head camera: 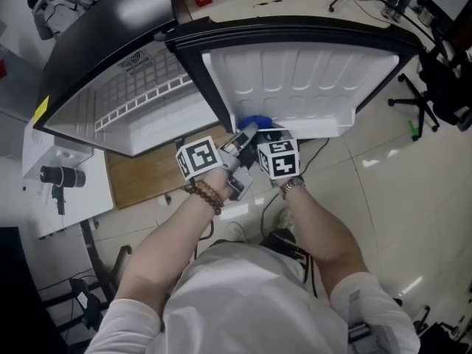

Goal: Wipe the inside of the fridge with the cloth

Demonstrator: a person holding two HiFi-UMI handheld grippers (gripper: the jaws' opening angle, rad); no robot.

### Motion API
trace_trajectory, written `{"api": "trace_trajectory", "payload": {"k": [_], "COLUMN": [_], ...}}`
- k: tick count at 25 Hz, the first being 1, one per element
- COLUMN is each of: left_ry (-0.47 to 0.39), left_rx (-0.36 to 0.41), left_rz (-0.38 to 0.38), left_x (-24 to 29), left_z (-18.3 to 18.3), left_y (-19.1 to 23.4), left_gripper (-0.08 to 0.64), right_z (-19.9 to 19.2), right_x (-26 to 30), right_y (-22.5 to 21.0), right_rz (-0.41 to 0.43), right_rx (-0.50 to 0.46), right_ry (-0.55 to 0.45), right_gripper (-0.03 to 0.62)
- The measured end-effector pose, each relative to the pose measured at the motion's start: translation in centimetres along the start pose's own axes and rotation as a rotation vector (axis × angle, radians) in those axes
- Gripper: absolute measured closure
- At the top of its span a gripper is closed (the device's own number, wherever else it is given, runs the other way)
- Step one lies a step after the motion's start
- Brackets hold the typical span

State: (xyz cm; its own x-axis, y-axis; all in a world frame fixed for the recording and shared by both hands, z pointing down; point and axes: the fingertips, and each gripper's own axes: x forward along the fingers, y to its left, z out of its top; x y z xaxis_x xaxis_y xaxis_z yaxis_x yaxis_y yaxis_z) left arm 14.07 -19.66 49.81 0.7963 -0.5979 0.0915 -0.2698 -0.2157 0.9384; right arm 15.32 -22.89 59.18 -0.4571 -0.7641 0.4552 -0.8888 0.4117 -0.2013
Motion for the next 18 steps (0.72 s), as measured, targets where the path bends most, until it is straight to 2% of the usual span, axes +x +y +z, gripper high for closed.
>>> {"api": "trace_trajectory", "payload": {"k": [6, 10, 13, 16, 18], "left_ry": [-0.002, -0.005, -0.016, -0.02, -0.026], "left_rx": [-0.011, -0.006, -0.016, -0.004, -0.011], "left_rz": [0.008, -0.018, 0.002, -0.025, -0.01], "left_x": [-0.1, 0.0, -0.1, 0.2, 0.1], "left_z": [-0.2, -0.1, 0.0, 0.2, 0.2], "left_y": [0.2, -0.2, 0.1, -0.4, -0.2], "left_gripper": [0.52, 0.52, 0.52, 0.522, 0.523], "right_z": [-0.1, -0.1, 0.1, 0.1, 0.1], "right_x": [-1.2, -2.3, -3.0, -3.6, -4.1], "right_y": [-2.1, -4.2, -5.2, -6.1, -6.9], "right_rz": [-0.055, -0.1, -0.118, -0.137, -0.155], "right_rx": [0.012, 0.031, 0.026, 0.023, 0.027], "right_ry": [-0.001, -0.005, -0.006, -0.006, -0.006], "right_gripper": [0.552, 0.552, 0.553, 0.552, 0.553]}}
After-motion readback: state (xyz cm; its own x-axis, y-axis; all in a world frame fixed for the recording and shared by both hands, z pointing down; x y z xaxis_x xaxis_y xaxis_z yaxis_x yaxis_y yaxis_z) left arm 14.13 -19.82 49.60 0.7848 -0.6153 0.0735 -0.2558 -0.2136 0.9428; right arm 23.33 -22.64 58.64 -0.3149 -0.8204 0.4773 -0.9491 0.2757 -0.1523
